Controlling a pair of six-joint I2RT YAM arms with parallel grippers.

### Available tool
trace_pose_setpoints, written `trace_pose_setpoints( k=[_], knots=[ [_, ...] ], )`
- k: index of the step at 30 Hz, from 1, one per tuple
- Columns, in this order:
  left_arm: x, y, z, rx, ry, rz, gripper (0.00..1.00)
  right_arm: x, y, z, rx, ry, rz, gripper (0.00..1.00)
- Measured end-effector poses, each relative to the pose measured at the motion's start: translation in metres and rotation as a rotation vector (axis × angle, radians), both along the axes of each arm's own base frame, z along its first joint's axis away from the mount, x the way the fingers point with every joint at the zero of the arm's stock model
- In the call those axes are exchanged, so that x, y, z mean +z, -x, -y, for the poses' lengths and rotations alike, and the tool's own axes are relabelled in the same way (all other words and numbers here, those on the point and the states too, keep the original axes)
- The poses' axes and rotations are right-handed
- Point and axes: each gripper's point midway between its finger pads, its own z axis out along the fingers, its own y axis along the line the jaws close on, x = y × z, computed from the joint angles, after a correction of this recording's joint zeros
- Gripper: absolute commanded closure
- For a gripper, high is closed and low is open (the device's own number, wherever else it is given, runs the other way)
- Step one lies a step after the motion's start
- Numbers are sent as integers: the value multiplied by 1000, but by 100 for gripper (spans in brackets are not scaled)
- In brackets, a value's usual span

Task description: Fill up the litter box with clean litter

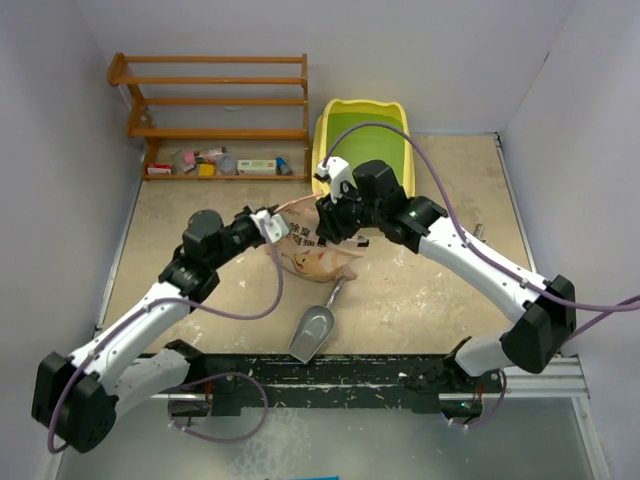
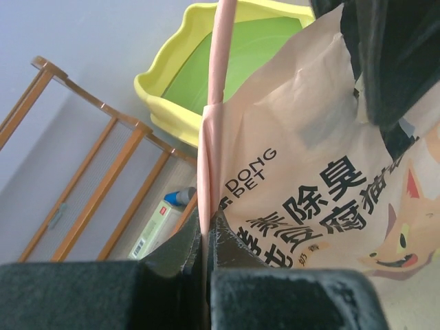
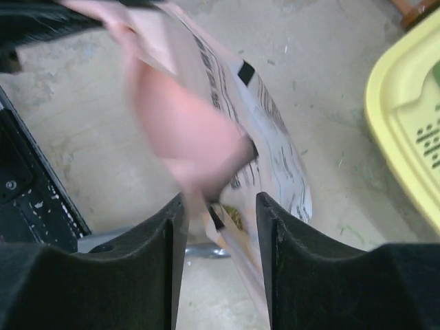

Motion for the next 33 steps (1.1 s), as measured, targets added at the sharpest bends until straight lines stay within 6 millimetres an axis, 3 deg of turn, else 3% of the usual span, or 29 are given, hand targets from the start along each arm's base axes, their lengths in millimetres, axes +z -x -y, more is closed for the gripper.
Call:
trace_pose_setpoints(
  k=[3, 7, 11, 22, 26, 30, 33],
  knots=[
    [-2, 21, -11, 3, 33, 29, 100, -8, 10, 15, -63, -2, -11, 52],
    [-5, 37, -18, -5, 66, 60, 100, 0, 21, 32, -112, -27, 11, 54],
    [-5, 41, -18, -14, 85, 70, 100, 5, 22, 30, -106, -47, 19, 55],
    [-5, 42, -14, -33, 93, 67, 100, -31, 20, 24, -89, 14, -59, 59],
    [-6, 43, -12, -46, 93, 65, 100, -40, 18, 24, -100, 23, -72, 70],
    [-6, 45, -10, -59, 96, 60, 100, -57, 12, 25, -157, 53, -112, 95],
    [-9, 47, -8, -73, 96, 49, 100, -63, 7, 27, -202, 66, -121, 100]
  ],
)
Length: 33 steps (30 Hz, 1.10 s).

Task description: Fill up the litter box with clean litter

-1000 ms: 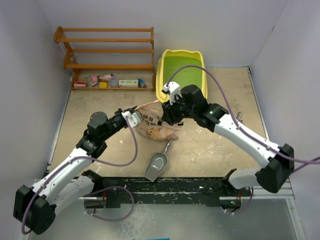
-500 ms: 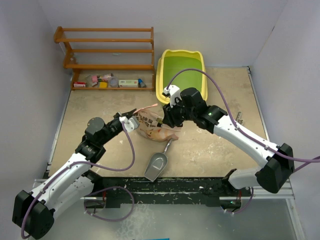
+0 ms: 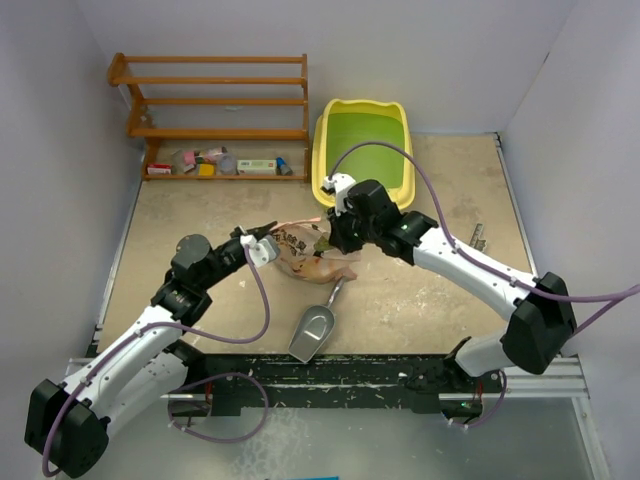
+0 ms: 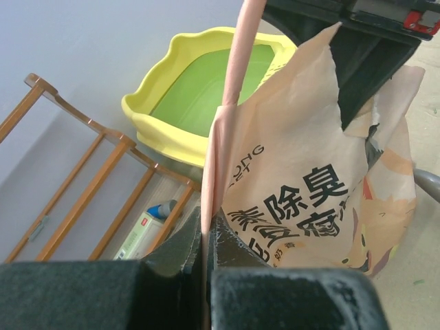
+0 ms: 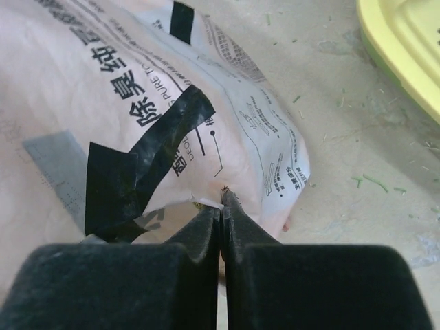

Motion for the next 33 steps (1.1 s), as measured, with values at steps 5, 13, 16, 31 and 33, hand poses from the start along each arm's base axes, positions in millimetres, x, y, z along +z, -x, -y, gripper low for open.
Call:
trace_pose_setpoints(
  k=[5, 13, 16, 31, 33],
  knots=[
    [-2, 2, 2, -17, 2, -11, 100, 10, -17, 8, -131, 1, 61, 100],
    [-4, 9, 10, -75, 6, -25, 100, 29, -39, 15, -263, -8, 158, 100],
    [-6, 12, 13, -92, 11, -38, 100, 31, -49, 14, -317, -4, 179, 100],
    [-4, 9, 12, -77, 27, -34, 100, 60, -56, 37, -414, 42, 190, 51],
    [-3, 7, 13, -78, 34, -31, 100, 70, -57, 38, -411, 27, 191, 50]
  ],
)
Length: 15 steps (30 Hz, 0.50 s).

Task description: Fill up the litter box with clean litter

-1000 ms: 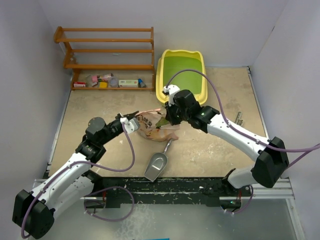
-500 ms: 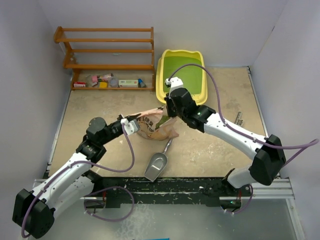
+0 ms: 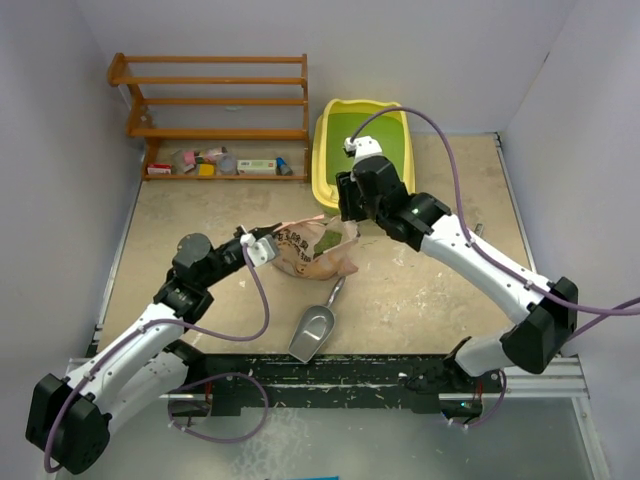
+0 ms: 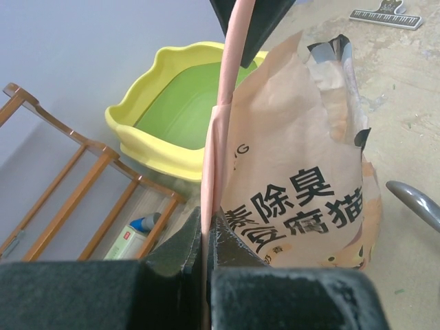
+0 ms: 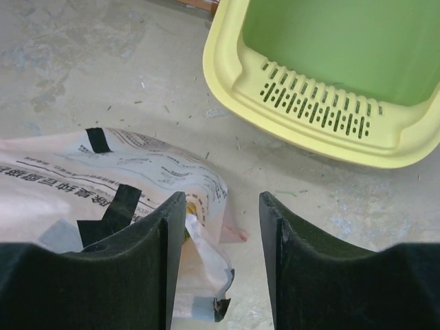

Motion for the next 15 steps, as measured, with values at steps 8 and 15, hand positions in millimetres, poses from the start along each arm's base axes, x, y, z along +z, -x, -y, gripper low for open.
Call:
trace_pose_setpoints(
  k=[8, 15],
  knots=[
    [1, -3, 2, -1, 12, -1, 100, -21, 13, 4, 14, 21, -101, 50],
    [1, -5, 1, 9, 16, -3, 85, -41, 44, 31, -42, 12, -156, 49]
  ],
)
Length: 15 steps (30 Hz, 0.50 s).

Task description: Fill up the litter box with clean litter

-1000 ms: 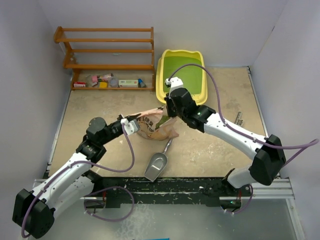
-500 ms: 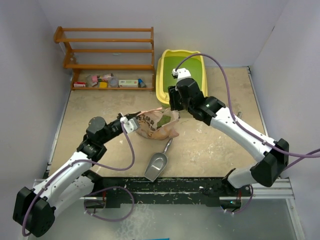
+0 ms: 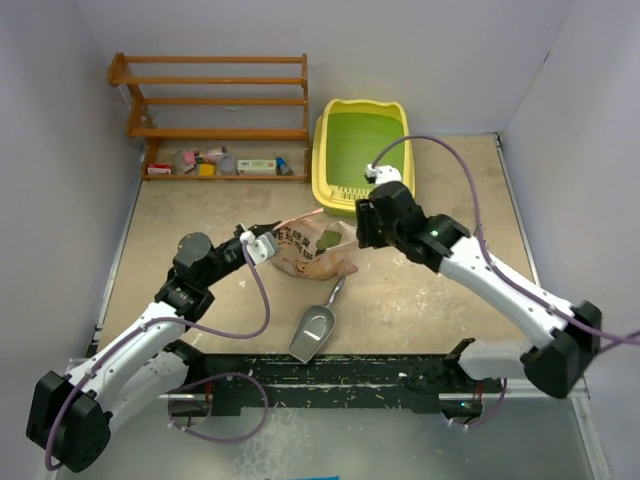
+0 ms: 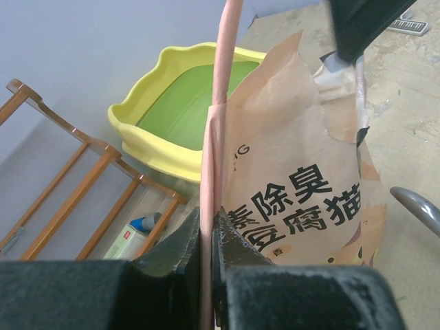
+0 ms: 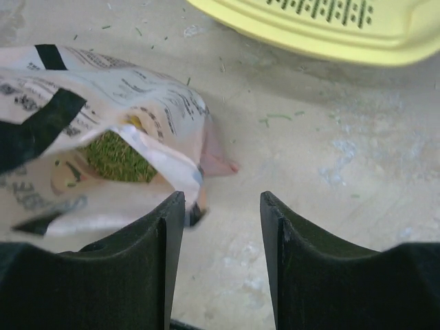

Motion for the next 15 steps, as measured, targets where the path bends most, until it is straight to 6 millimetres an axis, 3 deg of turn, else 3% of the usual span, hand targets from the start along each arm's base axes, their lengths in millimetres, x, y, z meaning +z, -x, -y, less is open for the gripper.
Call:
trace_pose_setpoints(
  k=[6, 8, 12, 15],
  knots=[
    [8, -1, -4, 29, 32, -27, 68, 35, 50, 38, -56, -169, 71, 47],
    [16, 0, -6, 44, 53, -55, 61, 37, 65, 45, -56, -221, 72, 43],
    [52, 4, -10, 71, 128, -116, 57, 13, 90, 47, -31, -275, -2, 41],
    [82, 12, -15, 88, 199, -166, 58, -17, 102, 37, -1, -288, -99, 40]
  ],
)
